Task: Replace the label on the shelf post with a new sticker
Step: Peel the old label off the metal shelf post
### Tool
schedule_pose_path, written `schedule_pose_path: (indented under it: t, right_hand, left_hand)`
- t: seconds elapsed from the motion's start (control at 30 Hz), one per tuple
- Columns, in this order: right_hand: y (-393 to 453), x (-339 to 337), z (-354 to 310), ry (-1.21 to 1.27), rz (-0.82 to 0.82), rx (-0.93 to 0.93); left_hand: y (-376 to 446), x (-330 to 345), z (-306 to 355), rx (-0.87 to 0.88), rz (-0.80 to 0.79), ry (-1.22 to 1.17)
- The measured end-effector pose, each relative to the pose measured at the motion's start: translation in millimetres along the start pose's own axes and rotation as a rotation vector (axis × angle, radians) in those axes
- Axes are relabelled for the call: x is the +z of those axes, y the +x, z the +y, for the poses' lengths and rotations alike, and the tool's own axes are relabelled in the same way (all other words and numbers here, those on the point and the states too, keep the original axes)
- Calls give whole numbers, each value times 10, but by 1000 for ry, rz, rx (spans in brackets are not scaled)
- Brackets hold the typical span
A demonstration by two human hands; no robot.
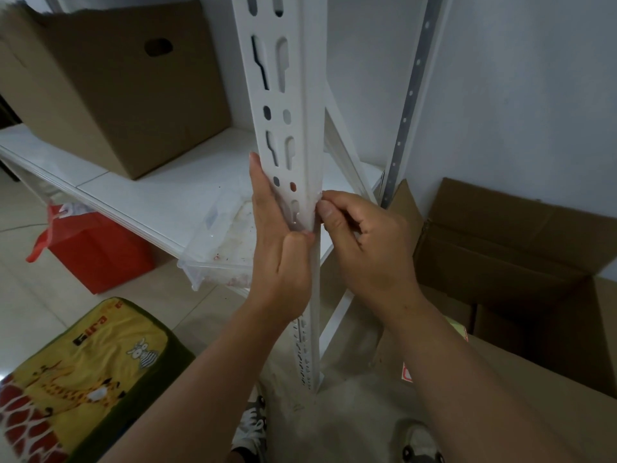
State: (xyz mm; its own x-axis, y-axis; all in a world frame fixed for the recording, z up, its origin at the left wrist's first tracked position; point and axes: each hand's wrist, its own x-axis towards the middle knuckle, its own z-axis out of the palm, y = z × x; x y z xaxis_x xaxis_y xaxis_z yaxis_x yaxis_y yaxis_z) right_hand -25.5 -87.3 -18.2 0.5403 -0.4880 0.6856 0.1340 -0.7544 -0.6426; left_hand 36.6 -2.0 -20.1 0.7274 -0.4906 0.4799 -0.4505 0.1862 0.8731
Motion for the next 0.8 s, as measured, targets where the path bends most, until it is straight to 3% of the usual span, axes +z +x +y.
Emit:
schedule_pose_path:
  t: [0.5, 0.8]
  right_hand:
    - [37, 57, -51, -92, 114, -71]
    - [51, 73, -44, -25, 84, -9]
  left_hand:
    - [-25, 56, 46, -2, 42, 10]
    - [-25, 21, 15, 15, 36, 39]
